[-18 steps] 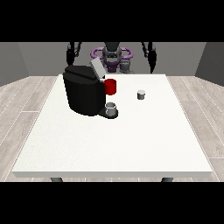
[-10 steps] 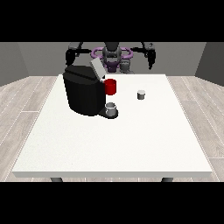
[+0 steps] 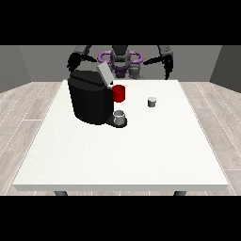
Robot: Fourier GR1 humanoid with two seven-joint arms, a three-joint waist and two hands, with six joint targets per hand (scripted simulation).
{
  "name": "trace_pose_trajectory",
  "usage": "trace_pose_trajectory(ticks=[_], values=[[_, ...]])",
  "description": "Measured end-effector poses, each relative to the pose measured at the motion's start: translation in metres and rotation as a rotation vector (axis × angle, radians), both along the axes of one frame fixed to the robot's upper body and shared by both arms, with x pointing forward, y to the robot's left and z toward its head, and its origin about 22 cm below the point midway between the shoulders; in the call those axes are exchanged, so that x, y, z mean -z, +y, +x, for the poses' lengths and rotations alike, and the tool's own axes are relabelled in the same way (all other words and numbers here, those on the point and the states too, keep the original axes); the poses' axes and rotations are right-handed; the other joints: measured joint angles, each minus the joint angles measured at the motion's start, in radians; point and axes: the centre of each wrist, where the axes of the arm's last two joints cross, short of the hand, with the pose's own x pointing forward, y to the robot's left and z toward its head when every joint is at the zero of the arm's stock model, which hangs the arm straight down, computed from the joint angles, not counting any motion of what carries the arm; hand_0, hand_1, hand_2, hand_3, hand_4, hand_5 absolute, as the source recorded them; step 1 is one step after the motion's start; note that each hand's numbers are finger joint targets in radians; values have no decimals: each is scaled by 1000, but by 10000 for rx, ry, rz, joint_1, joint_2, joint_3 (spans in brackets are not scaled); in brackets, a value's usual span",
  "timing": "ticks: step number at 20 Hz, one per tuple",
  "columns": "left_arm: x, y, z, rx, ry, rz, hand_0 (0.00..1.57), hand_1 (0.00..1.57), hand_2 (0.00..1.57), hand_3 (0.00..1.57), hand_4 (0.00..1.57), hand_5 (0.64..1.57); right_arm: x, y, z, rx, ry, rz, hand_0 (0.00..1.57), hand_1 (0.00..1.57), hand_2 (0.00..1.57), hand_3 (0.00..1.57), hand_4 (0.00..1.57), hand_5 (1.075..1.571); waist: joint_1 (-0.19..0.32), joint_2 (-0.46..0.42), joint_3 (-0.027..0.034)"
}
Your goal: Insert the coffee pod into the coffee machine and close the lid
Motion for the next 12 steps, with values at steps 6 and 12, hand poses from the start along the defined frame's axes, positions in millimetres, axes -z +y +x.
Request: trace_pose_trajectory(ticks=[6, 12], values=[[-5, 25, 27, -284, 496, 545, 0, 0, 0, 0, 0, 1571, -21, 12, 13, -398, -595, 190, 0, 0, 0, 0, 118, 1571, -463, 714, 0], [2, 36, 47, -576, 1027, 904, 0, 0, 0, 0, 0, 1571, -24, 16, 20, -515, -678, 166, 0, 0, 0, 0, 340, 1571, -584, 1080, -2]])
